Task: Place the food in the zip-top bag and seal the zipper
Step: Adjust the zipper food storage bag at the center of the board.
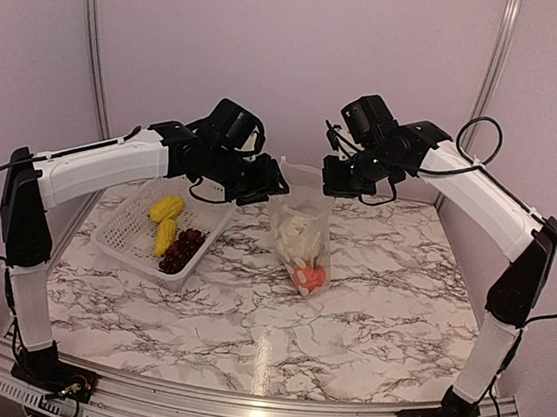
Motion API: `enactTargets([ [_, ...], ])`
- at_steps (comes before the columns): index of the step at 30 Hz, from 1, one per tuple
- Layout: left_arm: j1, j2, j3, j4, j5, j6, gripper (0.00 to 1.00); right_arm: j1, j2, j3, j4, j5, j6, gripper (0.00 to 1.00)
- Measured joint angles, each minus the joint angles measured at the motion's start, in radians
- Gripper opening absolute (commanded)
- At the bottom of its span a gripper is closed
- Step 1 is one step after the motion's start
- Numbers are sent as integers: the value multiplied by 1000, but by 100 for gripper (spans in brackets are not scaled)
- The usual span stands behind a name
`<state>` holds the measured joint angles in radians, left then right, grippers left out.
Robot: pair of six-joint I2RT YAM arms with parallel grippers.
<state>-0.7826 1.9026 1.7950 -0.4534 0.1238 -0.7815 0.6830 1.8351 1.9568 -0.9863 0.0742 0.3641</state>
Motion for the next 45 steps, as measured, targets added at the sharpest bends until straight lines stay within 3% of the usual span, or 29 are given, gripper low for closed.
enactTargets([
  [9, 57, 76, 94, -69, -64, -19, 53, 8, 0, 1, 2, -47, -25, 0],
  [14, 82, 158, 177, -106, -45, 23, 58, 8, 0, 1, 2, -71, -31, 0],
  [17, 85, 171, 211, -115, -34, 51, 51, 8, 0, 1, 2, -76, -35, 0],
  [24, 87, 171, 238, -129, 6, 63, 45, 8, 0, 1, 2, -84, -37, 0],
  [29, 87, 163, 211, -155, 17, 62, 26, 8, 0, 0, 3, -89, -36, 0],
  [33, 85, 158, 174, -174, 6, 59, 9, 8, 0, -5, 7, -92, -37, 10],
  [35, 83, 158, 171, -181, 2, 60, 7, 8, 0, -5, 8, -92, -39, 19],
  [38, 79, 153, 171, -180, -2, 55, 5, 8, 0, -5, 8, -91, -45, 25],
  [43, 76, 127, 158, -171, -12, 44, 3, 8, 35, 28, 3, -80, -52, 21],
  [45, 74, 111, 144, -160, -21, 39, 2, 8, 47, 37, 3, -71, -53, 12],
])
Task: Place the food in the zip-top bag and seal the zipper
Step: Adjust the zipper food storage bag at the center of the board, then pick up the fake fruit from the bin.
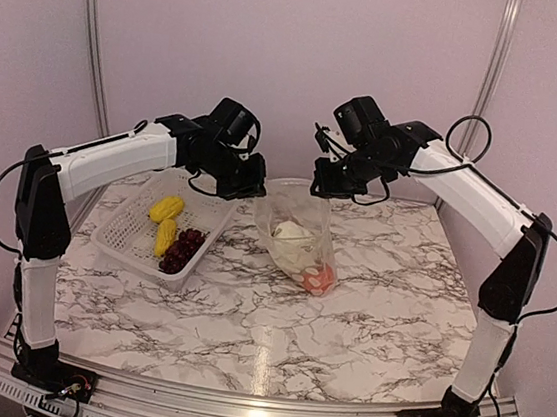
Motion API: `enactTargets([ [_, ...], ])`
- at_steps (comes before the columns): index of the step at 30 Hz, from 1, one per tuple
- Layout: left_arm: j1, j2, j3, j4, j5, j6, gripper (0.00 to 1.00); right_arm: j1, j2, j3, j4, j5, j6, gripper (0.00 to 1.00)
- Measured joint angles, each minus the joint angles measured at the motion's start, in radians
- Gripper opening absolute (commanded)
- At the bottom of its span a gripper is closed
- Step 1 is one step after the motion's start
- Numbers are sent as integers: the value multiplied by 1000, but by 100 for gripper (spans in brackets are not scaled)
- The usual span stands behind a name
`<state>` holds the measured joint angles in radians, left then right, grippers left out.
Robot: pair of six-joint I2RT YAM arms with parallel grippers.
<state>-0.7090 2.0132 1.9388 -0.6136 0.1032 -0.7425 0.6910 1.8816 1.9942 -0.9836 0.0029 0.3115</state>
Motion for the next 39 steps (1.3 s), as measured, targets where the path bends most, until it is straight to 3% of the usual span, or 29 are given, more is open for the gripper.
enactTargets([
  [3, -1, -17, -10, 13, -7, -3, 1, 0, 4, 1, -3, 10, -4, 0],
  [12, -3, 1, 34, 103, -18, -56, 0, 1, 10, 85, -25, 127, -30, 0],
  [14, -3, 32, 98, 141, -19, -76, 6, 1, 14, 149, -29, 160, -39, 0],
  [18, -3, 47, 149, 207, -53, -90, 52, 1, -3, 177, -10, 198, -52, 0],
  [21, -3, 43, 134, 220, -89, -77, 97, 1, -30, 76, 30, 208, -54, 0],
  [25, 1, 8, 14, 214, -124, -76, 99, 0, -34, -93, 70, 208, -51, 0],
  [29, 5, -93, -202, 202, -127, -69, 99, 0, -30, -148, 76, 190, -50, 0],
  [39, 7, -568, -546, 253, -204, 79, 99, 0, -32, -146, 123, 103, -49, 0],
])
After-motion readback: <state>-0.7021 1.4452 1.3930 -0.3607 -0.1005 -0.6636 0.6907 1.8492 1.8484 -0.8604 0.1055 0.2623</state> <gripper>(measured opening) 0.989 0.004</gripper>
